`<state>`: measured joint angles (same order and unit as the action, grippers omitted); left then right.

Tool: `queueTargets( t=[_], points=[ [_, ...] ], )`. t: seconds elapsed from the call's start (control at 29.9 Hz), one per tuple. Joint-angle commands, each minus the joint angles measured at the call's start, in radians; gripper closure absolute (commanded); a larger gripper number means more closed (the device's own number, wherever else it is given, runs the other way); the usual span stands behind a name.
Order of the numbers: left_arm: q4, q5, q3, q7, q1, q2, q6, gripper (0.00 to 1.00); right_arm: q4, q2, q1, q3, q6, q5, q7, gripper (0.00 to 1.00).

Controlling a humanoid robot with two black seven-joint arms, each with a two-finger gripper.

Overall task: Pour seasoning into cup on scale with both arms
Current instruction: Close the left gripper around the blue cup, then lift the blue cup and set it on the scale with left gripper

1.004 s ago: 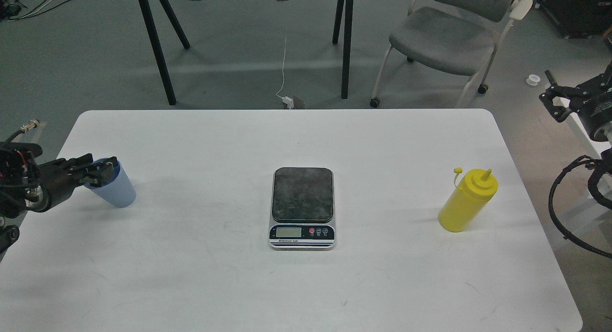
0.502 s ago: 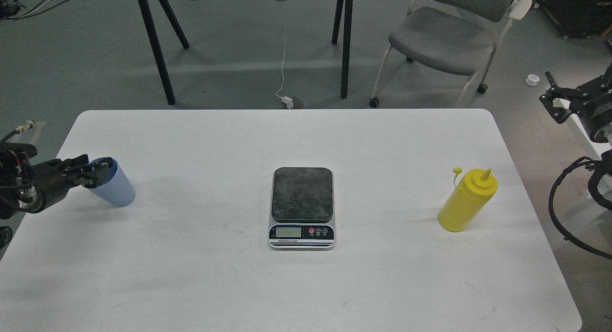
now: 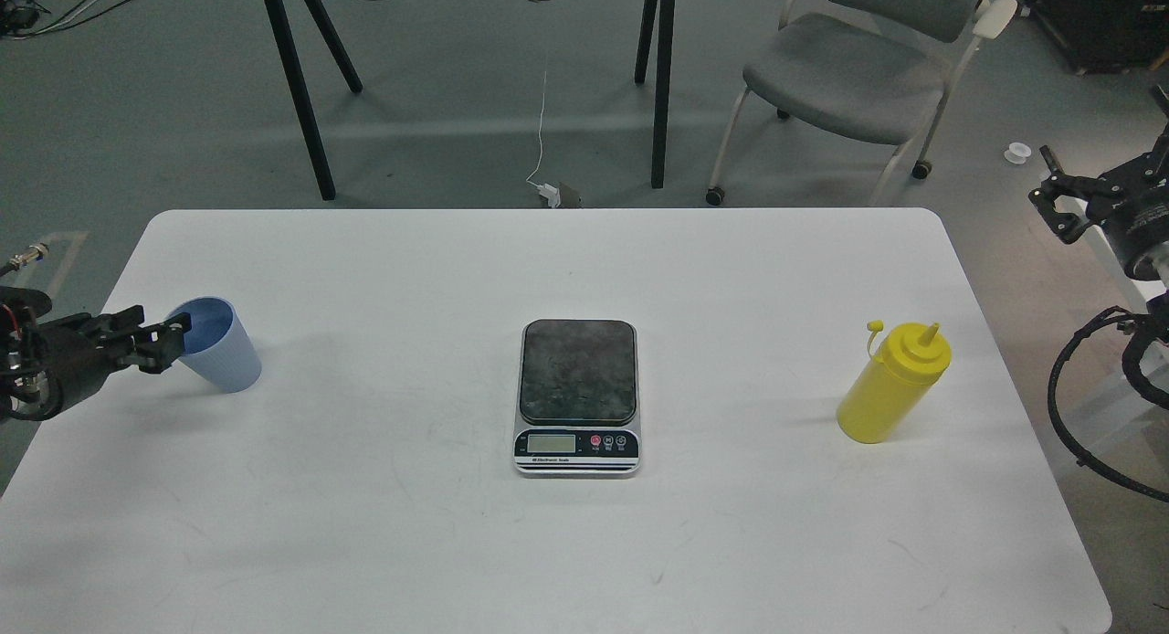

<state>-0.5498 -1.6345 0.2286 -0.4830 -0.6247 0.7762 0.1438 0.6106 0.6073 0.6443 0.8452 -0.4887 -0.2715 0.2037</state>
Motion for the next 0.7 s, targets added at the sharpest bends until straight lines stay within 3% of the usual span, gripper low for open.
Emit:
queueTargets(
  t=[0.0,0.2,0.3,0.67],
  points=[
    [0.043,0.004,0.000,-0.006,0.000,-0.029,-0.003,0.60,0.000,0.000,0.000,0.002,0.000,0.000,0.000,0.00],
    [0.126,0.004,0.001,-0.006,-0.001,-0.077,-0.003,0.73,0.000,0.000,-0.008,0.002,0.000,0.000,0.000,0.00],
    [0.134,0.002,0.000,-0.006,0.000,-0.086,-0.009,0.89,0.000,0.000,-0.011,0.002,0.000,0.000,0.000,0.00],
    [0.120,0.024,0.001,-0.006,-0.070,-0.084,-0.012,0.95,0.000,0.002,-0.011,0.003,0.000,0.000,0.002,0.00]
  ],
)
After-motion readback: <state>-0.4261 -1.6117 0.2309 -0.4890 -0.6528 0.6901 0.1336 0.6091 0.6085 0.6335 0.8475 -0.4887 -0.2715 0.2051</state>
